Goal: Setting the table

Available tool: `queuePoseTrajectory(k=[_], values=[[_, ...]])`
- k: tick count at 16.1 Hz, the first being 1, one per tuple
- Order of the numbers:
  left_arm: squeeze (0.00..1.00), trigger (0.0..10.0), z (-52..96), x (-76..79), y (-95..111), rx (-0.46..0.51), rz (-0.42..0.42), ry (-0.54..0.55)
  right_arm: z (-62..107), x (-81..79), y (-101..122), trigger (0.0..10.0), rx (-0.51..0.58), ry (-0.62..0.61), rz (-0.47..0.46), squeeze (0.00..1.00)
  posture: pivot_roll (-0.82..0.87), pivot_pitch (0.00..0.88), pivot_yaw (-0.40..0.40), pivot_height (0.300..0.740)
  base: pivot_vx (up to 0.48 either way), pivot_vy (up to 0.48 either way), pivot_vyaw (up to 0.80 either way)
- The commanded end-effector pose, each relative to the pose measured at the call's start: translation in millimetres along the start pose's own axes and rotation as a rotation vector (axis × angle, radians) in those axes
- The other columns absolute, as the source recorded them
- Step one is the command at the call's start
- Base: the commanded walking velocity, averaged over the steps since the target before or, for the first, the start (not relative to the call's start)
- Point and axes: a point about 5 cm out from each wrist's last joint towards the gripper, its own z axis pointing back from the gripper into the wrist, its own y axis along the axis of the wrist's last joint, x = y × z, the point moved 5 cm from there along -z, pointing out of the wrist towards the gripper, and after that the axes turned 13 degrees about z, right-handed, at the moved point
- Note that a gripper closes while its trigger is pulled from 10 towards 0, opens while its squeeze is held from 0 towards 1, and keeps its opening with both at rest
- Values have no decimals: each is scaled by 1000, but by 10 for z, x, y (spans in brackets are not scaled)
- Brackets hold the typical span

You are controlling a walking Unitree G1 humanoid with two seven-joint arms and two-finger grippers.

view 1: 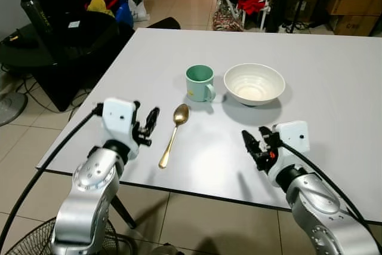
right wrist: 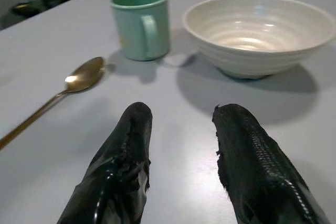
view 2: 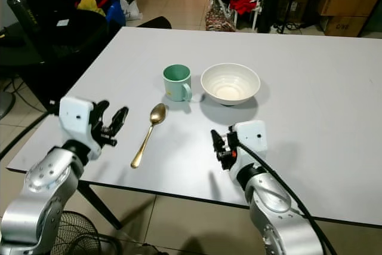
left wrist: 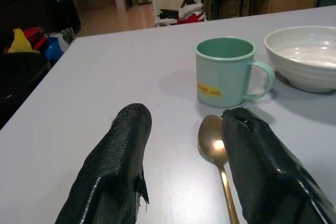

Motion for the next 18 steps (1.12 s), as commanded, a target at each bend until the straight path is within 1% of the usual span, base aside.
queuePoseTrajectory(k=[1, 4, 7, 10, 14, 18], values=[[47, 10000, 41, 10, 26, 11, -25, -1, 3, 63, 0, 10000, 2, -34, 4, 0, 89, 0, 69, 740, 0, -244, 0], [55, 10000, 107, -22, -72, -16, -39, 16, 32, 62, -49, 10000, -11, -36, 23, 0, 86, 0, 66, 740, 0, -246, 0], [59, 10000, 133, -30, -79, -14, -41, 17, 38, 59, -66, 10000, -11, -51, 18, 0, 87, 0, 64, 740, 0, -246, 0], [82, 10000, 122, -14, -65, -5, -49, 15, 39, 32, -84, 10000, -12, -43, 18, 0, 98, 0, 55, 740, 0, -271, 0], [75, 10000, 140, -2, -101, -18, -56, 3, 36, 21, -77, 10000, -4, -50, 19, 0, 92, 0, 64, 740, 0, -322, 0], [71, 10000, 122, 7, -115, -24, -58, -9, 58, 38, -81, 10000, -5, -66, 26, 0, 81, 0, 72, 740, 0, -324, 0]])
